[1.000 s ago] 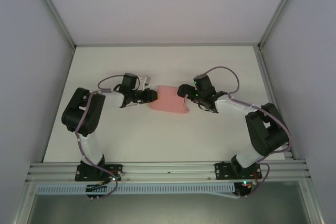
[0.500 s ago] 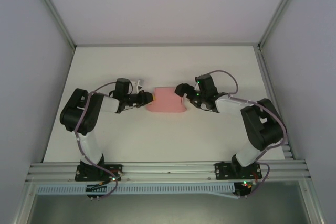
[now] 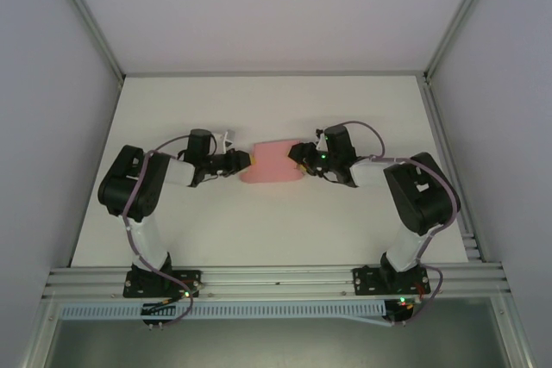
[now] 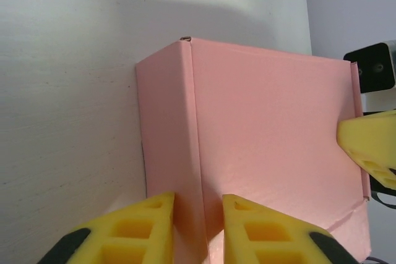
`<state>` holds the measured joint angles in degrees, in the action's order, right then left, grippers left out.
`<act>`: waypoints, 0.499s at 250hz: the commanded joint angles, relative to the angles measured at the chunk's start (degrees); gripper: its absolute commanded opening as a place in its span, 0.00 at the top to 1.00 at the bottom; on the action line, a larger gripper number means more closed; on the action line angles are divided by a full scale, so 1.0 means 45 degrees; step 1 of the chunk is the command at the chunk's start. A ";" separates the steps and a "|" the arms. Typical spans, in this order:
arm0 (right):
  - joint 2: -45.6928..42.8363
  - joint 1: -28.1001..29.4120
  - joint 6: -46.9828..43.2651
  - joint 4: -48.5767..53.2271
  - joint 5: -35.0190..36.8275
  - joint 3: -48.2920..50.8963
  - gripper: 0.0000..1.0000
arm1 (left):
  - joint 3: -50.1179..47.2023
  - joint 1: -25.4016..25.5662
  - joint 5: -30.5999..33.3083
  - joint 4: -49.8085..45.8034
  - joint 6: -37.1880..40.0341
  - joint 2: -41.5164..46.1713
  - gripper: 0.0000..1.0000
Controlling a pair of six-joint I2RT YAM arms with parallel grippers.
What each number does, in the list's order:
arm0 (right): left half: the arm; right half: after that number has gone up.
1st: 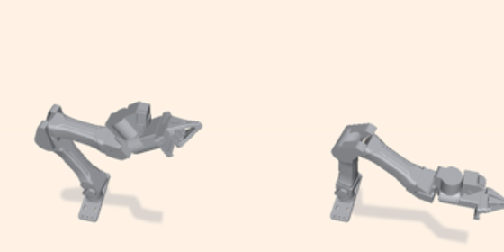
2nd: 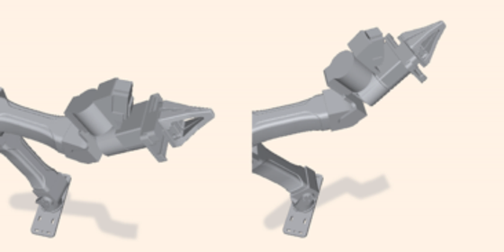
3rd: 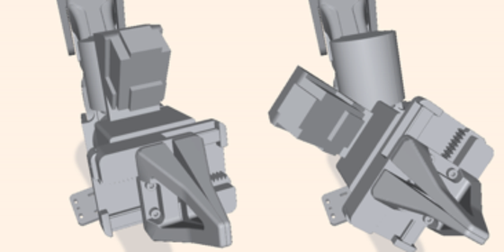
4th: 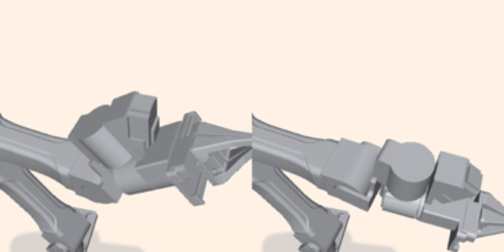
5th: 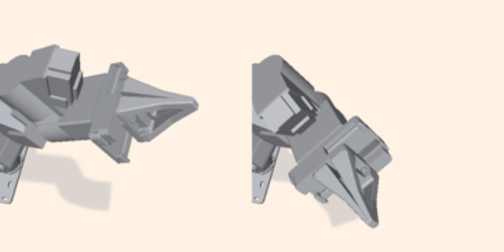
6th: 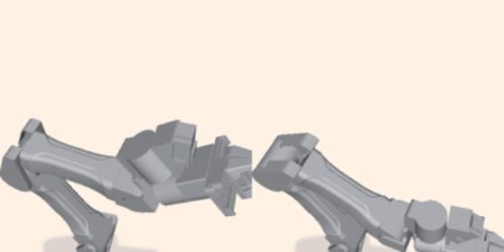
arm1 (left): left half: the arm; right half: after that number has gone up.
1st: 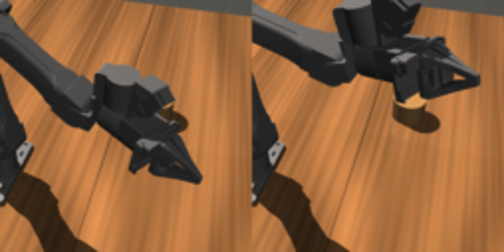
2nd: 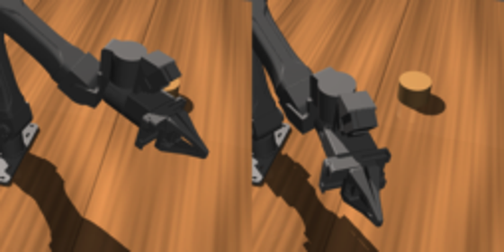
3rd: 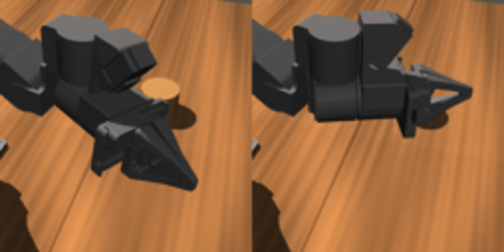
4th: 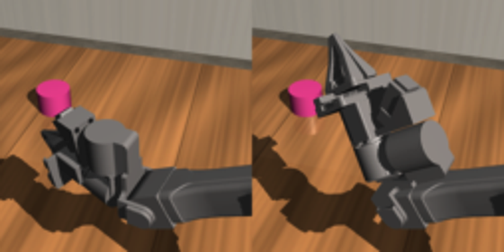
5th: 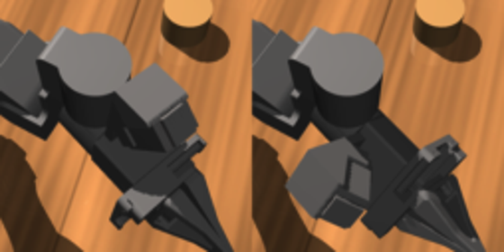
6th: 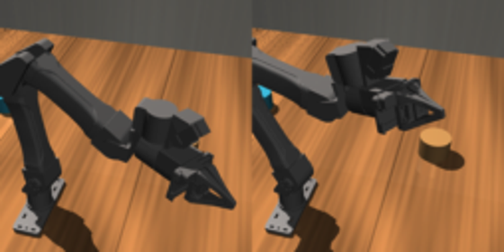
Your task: Assemble paper box
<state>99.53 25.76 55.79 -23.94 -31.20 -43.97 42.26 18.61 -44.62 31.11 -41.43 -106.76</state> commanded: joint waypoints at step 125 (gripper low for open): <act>-0.1884 -0.0900 0.1611 0.2077 -0.1490 -0.0590 0.68 | 0.1010 0.1889 0.4805 -0.4585 0.9243 0.7429 0.00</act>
<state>92.82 22.96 58.17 -18.52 -33.71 -44.77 46.68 21.34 -33.19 18.17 -19.75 -80.90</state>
